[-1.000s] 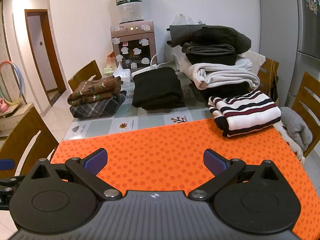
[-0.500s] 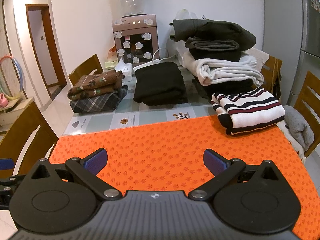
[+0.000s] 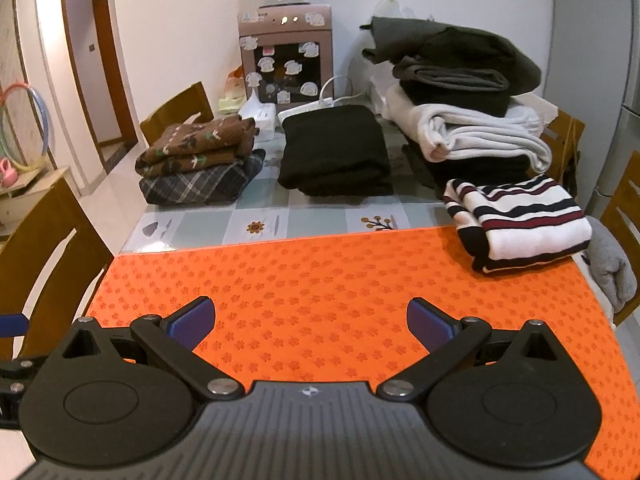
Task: Fold clothes
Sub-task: 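Reach the right gripper to the brown knit vest on the stack and grasp it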
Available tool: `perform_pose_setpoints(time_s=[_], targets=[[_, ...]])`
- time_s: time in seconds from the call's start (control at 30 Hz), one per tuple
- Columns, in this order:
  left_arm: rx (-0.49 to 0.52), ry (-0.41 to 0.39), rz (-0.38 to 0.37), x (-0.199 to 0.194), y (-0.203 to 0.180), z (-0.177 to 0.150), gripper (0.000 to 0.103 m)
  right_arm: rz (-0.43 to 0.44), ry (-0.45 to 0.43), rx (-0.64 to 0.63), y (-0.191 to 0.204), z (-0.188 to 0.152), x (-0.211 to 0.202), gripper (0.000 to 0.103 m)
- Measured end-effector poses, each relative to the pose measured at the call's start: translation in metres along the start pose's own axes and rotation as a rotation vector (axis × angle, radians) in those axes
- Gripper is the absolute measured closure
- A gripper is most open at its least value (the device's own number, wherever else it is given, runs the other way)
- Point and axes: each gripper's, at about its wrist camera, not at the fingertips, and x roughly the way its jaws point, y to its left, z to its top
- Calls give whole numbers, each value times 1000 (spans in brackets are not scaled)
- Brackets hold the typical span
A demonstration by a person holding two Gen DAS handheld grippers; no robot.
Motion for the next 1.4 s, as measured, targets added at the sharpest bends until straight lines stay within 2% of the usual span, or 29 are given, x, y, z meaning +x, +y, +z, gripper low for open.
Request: perform_pose_setpoints(time_s=[0.23, 0.47, 0.57, 0.8, 1.03, 1.2, 1.3, 1.33, 1.37, 1.4], targets=[[-47, 49, 29, 26, 18, 5, 0, 59, 49, -43, 15, 22, 41, 0], [-75, 74, 90, 52, 34, 11, 0, 194, 76, -82, 28, 70, 100, 1], [-74, 73, 127, 62, 39, 15, 0, 242, 68, -95, 36, 96, 130, 1], [-91, 86, 159, 78, 54, 21, 0, 323, 30, -116, 58, 146, 196, 3], [-109, 99, 188, 94, 69, 28, 0, 332, 8, -182, 82, 184, 257, 6], [-115, 106, 199, 100, 75, 30, 0, 332, 18, -224, 94, 200, 294, 17], [-122, 108, 203, 100, 77, 30, 0, 331, 21, -265, 104, 204, 308, 29], [-124, 109, 205, 100, 78, 29, 0, 329, 22, -282, 107, 205, 312, 37], [-126, 109, 207, 100, 78, 29, 0, 325, 20, -300, 110, 206, 315, 49], [-128, 109, 208, 100, 78, 29, 0, 321, 19, -316, 112, 206, 318, 56]])
